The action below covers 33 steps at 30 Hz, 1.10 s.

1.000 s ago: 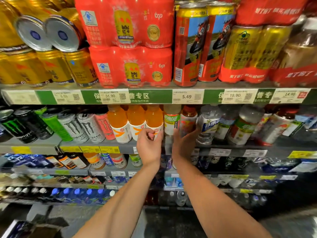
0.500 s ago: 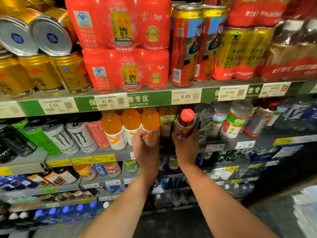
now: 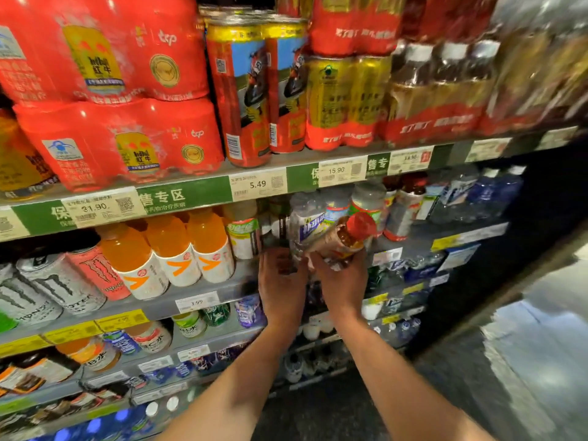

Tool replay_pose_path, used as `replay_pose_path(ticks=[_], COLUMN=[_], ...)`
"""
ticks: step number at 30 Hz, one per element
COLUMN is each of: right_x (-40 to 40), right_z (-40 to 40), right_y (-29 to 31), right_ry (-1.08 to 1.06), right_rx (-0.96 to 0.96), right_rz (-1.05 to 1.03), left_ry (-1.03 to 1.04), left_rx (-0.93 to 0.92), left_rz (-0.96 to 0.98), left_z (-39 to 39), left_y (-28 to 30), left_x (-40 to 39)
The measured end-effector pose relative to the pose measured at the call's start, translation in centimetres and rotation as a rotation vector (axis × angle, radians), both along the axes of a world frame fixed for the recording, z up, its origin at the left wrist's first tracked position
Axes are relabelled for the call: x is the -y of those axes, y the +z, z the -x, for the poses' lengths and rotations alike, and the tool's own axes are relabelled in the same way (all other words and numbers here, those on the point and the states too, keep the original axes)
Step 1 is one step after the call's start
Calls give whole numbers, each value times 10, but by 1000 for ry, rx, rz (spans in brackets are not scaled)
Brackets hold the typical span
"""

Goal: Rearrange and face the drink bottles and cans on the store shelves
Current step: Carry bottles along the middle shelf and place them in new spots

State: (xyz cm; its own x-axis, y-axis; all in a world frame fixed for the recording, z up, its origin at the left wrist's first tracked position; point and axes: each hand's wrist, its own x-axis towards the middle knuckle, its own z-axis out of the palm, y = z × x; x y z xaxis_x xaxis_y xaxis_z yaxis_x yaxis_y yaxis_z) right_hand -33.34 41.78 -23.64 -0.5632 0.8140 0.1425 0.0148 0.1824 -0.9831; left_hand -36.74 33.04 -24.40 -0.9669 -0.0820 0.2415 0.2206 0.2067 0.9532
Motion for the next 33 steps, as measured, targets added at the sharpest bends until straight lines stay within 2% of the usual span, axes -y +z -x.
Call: replay_pose_path(ticks=[7,12,16,19,23,28,33], right_x=[-81,-163,-239,-288,-337,-367,-385], right_z=[-39,-66,-86,-96,-107,-116,-115], right_y=[0,-6,-5,-6,-14,-21,-18], right_ry=[-49,-35,1,14,27,44,104], right_rx=[-81,-37,-32,-65,-63,5,-15], right_rz=[14,17,19,71,81,-27,42], left_ry=[-188,-197,-235,-162,-135,-96,17], left_rx=[24,101,184,141,35,13,64], left_rz=[14,-132,-135,-132,-7,117,147], left_z=[-27,-56,-77,-72,-52,-41,-26], left_y=[-5,-3,9,8,5,12,4], left_x=[-86,-173,-240,-291,-347,-386,-406])
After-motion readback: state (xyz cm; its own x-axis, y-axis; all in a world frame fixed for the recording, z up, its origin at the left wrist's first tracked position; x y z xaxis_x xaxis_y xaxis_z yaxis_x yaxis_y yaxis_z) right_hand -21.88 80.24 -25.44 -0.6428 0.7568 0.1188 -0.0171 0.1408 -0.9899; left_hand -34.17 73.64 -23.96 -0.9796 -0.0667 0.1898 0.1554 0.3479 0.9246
